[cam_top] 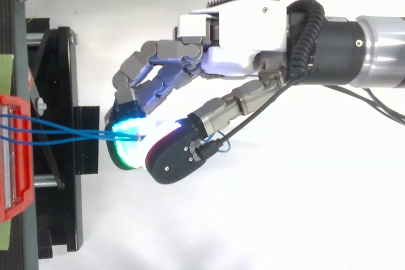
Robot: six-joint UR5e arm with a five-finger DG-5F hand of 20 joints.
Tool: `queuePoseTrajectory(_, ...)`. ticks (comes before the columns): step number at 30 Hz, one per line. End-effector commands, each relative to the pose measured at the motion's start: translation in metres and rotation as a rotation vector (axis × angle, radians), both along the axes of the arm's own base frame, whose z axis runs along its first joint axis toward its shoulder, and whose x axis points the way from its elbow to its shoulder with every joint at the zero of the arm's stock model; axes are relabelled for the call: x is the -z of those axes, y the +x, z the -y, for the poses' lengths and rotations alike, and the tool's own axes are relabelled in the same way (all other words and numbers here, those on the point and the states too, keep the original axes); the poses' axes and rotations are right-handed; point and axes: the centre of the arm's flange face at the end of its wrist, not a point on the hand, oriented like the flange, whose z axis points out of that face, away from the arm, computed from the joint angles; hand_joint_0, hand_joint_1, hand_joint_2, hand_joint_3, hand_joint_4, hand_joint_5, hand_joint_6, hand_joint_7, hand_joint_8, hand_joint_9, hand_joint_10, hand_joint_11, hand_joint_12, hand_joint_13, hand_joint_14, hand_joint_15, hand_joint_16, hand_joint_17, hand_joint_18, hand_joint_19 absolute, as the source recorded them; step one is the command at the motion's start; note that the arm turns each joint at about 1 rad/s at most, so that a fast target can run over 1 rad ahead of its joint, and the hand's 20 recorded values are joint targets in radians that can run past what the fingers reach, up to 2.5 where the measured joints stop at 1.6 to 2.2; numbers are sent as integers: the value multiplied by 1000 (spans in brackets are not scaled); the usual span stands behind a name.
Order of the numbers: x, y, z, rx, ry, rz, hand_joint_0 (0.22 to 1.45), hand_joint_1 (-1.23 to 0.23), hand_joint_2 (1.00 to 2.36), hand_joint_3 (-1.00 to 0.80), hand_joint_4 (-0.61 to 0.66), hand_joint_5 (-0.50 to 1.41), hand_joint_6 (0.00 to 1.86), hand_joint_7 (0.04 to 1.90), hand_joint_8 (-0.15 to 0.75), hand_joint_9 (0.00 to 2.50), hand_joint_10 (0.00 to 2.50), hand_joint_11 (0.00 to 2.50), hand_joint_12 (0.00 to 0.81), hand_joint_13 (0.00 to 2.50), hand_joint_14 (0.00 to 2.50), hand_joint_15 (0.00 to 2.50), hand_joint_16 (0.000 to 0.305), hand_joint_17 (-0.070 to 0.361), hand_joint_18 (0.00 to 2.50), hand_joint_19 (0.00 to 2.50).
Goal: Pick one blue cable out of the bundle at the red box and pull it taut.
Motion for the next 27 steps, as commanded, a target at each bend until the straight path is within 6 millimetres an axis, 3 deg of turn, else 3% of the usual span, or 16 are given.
queuePoseTrajectory(1,0,0,0,0,1,-1,653,-853,1018,-163,34,-161,939,1065,342,796,13,527,338,562,11,275,50,113,554,302)
queuePoseTrajectory(6,-3,2,0,0,1,7,700,-907,1014,-254,13,-170,937,1030,329,759,13,519,339,551,11,260,50,113,563,280)
queuePoseTrajectory(9,-5,2,1,1,1,10,747,-923,1012,-312,-1,-178,935,1149,321,732,10,508,341,539,10,240,51,114,564,245)
queuePoseTrajectory(14,-7,2,1,1,0,-4,791,-910,1001,-478,8,-193,948,1017,305,688,13,488,341,502,9,219,51,115,564,227)
queuePoseTrajectory(19,-5,2,0,0,-3,-10,660,-914,1000,-500,116,-185,931,902,307,681,12,495,342,502,9,232,51,115,564,247)
queuePoseTrajectory(23,-7,2,0,0,-3,-7,525,-796,1000,-500,125,-167,909,934,336,726,12,503,359,508,10,257,54,122,544,296)
queuePoseTrajectory(27,-7,3,0,0,-4,-6,501,-666,1000,-500,114,-149,898,957,352,789,12,492,364,537,10,267,55,125,548,336)
